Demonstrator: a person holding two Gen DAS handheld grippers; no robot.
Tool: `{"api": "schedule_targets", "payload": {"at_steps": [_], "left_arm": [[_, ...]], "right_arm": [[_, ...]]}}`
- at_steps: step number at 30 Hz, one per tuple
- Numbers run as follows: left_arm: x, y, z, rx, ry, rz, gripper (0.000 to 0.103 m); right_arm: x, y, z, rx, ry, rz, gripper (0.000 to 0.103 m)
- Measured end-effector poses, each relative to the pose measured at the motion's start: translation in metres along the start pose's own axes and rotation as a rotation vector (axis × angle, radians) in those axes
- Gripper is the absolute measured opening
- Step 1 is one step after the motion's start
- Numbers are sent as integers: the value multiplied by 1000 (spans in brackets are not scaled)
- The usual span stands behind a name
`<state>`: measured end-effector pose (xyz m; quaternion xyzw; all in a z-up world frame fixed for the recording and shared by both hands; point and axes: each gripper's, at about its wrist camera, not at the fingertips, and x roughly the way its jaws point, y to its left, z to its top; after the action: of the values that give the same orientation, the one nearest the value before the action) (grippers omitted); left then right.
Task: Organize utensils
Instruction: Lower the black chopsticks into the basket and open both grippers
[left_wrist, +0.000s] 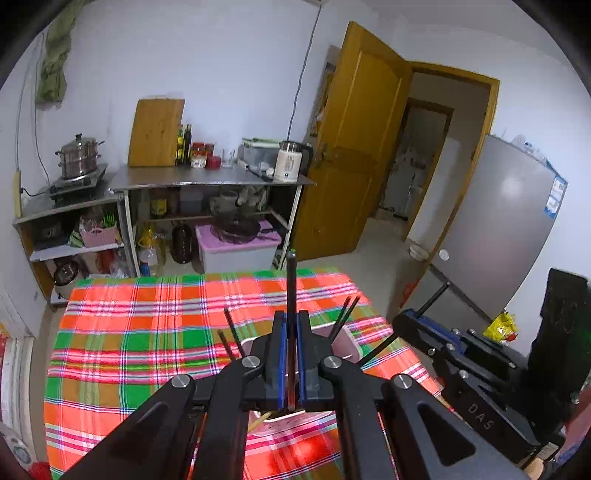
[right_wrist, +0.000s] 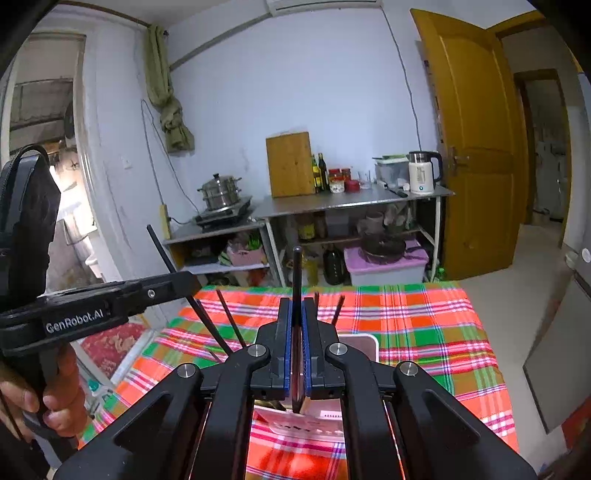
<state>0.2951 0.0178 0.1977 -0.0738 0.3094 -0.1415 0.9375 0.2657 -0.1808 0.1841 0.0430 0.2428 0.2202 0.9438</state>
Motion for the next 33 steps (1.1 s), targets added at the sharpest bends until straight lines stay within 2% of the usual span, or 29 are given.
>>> {"api": "schedule_targets", "payload": {"at_steps": [9,17,22,29,33], "left_arm": [[39,19,-23,-21,57,1,5],[54,23,-33,-22,90,3,5],[50,23,-35,-13,76,15,5],[26,21,-31,-10,30,24,7],[9,20,-31,-6,8,35,17]], "right_arm": [[27,-1,-19,-13,55,-4,4],[42,-1,-30,-26,104,-6,5],[42,-4,-32,-12,115,-8,6],[26,-4,-24,-15,80,-1,10],[12,-2,-20,-20,62,7,10]]}}
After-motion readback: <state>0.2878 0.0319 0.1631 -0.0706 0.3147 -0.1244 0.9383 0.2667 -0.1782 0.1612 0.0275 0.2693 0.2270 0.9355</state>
